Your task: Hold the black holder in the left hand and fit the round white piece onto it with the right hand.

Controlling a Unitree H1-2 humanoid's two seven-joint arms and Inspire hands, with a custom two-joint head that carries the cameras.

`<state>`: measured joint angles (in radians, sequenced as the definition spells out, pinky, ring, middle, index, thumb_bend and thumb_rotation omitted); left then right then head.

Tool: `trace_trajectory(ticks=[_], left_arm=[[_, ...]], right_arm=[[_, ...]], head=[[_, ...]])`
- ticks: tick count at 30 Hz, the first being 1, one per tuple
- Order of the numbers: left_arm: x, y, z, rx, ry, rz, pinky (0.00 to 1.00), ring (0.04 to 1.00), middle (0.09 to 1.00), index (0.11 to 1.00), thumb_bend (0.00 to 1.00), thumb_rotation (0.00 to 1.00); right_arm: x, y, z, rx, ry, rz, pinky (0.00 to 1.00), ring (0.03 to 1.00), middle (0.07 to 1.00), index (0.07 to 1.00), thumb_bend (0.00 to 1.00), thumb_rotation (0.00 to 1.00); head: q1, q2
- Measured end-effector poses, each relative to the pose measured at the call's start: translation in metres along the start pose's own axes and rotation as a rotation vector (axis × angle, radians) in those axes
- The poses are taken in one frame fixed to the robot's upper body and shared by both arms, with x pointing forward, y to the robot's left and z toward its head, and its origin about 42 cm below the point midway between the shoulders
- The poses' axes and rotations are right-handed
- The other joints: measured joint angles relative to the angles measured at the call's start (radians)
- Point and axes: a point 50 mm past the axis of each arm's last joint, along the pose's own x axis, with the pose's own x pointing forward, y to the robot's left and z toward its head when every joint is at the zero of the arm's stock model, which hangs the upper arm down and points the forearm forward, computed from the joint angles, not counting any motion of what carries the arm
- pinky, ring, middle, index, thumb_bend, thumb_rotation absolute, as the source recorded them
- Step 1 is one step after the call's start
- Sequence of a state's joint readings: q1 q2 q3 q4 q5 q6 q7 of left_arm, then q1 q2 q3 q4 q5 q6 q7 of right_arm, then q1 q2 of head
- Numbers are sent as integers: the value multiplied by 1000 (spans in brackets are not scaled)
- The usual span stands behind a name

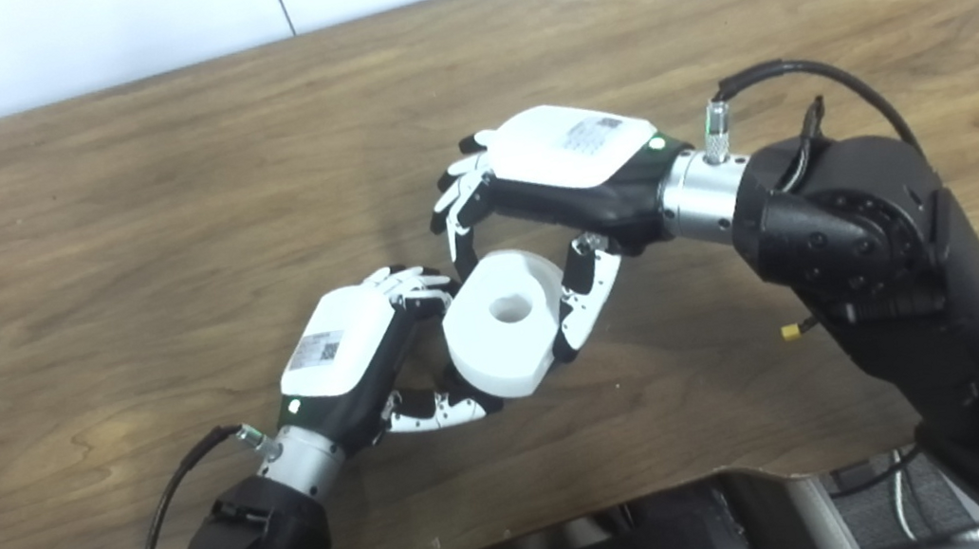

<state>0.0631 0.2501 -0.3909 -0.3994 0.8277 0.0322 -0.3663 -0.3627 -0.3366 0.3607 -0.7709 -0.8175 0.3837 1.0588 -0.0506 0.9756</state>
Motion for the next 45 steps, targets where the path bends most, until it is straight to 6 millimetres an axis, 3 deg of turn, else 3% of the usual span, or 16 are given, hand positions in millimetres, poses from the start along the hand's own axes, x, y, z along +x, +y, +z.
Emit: trace_trajectory(ticks=[45], left_arm=[[3,2,-1,-12,15,9,923,853,781,487,521,48]], right_arm=[[-9,23,6,-70,-20,-22,1000,919,819,482,526,135]], head=[[-9,-6]])
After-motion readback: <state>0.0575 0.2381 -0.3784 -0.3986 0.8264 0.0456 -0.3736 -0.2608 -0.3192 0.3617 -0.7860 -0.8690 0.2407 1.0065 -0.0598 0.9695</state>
